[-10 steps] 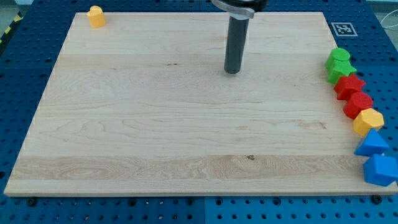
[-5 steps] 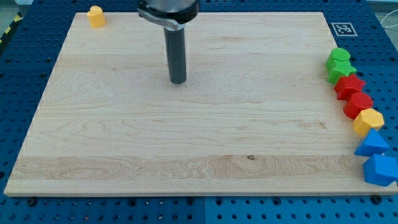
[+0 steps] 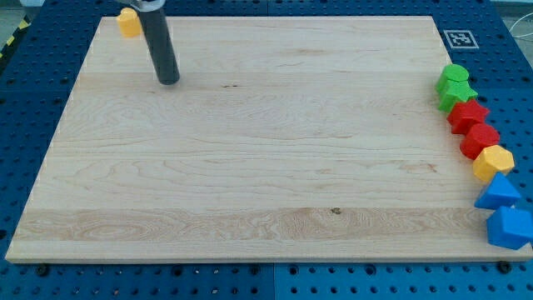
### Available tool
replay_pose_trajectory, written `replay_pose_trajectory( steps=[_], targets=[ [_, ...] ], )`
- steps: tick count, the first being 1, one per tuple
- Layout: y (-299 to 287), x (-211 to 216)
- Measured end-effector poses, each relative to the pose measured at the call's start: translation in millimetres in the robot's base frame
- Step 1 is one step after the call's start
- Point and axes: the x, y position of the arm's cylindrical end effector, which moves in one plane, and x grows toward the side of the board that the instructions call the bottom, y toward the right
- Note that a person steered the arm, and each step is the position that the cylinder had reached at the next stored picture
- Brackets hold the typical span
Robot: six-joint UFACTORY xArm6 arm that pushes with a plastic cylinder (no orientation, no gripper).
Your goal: Push yellow heart to the top center
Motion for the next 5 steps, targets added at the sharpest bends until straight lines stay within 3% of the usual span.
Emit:
replay_pose_trajectory(
  steps=[2,5],
  targets=[
    [-28,-2],
    [-21,41]
  ],
)
